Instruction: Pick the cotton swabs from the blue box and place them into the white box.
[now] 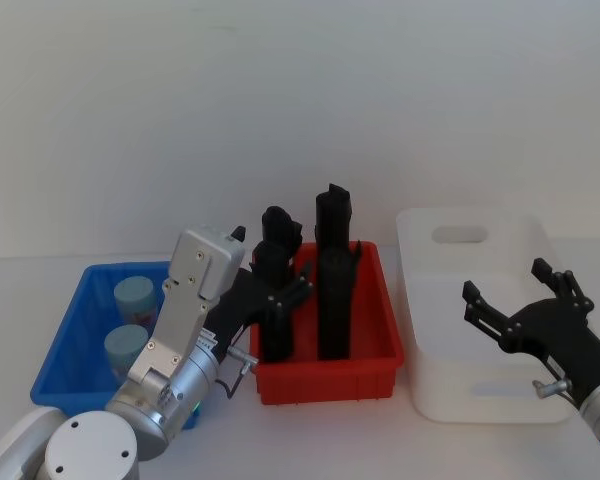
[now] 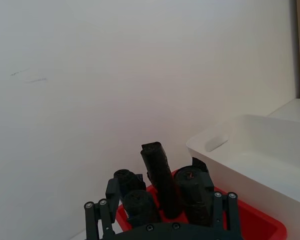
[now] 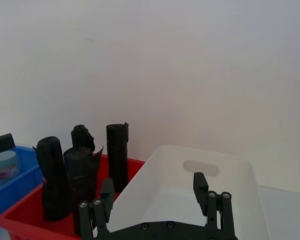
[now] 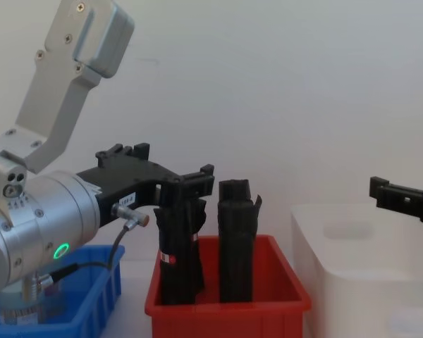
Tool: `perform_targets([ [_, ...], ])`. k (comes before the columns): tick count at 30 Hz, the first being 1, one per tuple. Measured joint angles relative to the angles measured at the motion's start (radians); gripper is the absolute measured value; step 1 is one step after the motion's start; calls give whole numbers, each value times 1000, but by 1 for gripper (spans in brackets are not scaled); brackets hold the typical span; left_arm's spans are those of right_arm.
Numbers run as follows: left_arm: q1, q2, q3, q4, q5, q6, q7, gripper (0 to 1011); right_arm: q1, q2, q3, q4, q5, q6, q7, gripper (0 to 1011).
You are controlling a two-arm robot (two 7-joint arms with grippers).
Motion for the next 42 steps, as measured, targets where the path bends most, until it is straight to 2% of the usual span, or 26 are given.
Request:
perform_targets([
  [42,0,0,0,0,0,0,0,1004,1,0,0,0,0,0,1,1001],
])
